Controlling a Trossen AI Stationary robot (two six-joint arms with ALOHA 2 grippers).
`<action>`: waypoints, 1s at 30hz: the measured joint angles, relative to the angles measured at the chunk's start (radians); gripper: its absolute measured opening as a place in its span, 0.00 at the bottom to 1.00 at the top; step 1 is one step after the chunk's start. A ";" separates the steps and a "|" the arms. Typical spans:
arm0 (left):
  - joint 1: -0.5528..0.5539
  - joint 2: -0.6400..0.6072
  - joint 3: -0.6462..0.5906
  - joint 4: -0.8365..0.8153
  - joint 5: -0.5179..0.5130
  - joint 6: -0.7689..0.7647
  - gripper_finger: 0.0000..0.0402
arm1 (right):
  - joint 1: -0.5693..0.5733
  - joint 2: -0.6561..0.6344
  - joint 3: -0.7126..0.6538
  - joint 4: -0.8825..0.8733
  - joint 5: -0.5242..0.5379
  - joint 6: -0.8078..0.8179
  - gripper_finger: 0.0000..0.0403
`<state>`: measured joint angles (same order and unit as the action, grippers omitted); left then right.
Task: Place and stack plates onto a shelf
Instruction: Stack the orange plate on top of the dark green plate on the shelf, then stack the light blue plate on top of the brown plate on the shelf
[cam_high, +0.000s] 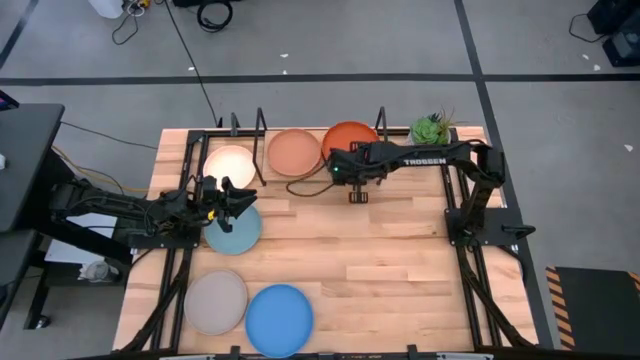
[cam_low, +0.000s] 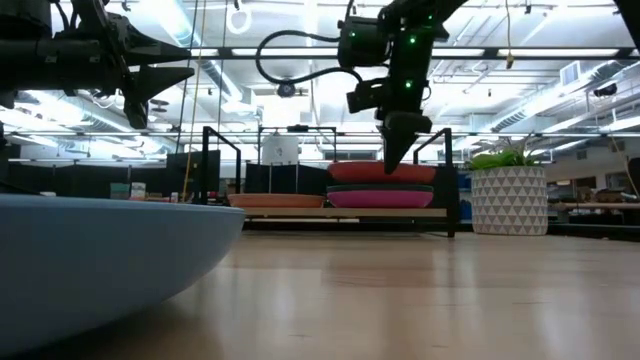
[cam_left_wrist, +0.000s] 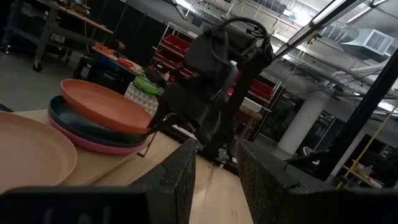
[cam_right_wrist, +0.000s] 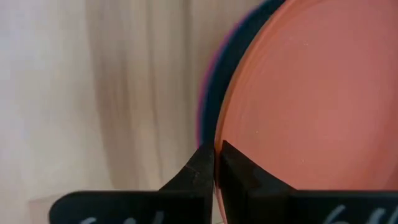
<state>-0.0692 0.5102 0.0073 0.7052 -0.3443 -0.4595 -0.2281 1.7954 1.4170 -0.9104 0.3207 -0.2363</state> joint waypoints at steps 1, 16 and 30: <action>0.000 0.000 0.000 0.000 0.000 0.000 0.31 | -0.009 0.000 0.000 0.011 -0.021 0.000 0.06; 0.000 0.000 0.000 0.000 0.000 0.000 0.31 | 0.032 -0.054 0.025 0.004 -0.072 0.033 0.22; 0.000 0.000 0.000 0.000 0.000 0.000 0.31 | 0.297 -0.090 -0.240 0.431 -0.136 0.016 0.22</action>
<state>-0.0695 0.5098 0.0074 0.7055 -0.3443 -0.4593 0.0692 1.7050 1.1767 -0.4790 0.1845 -0.2203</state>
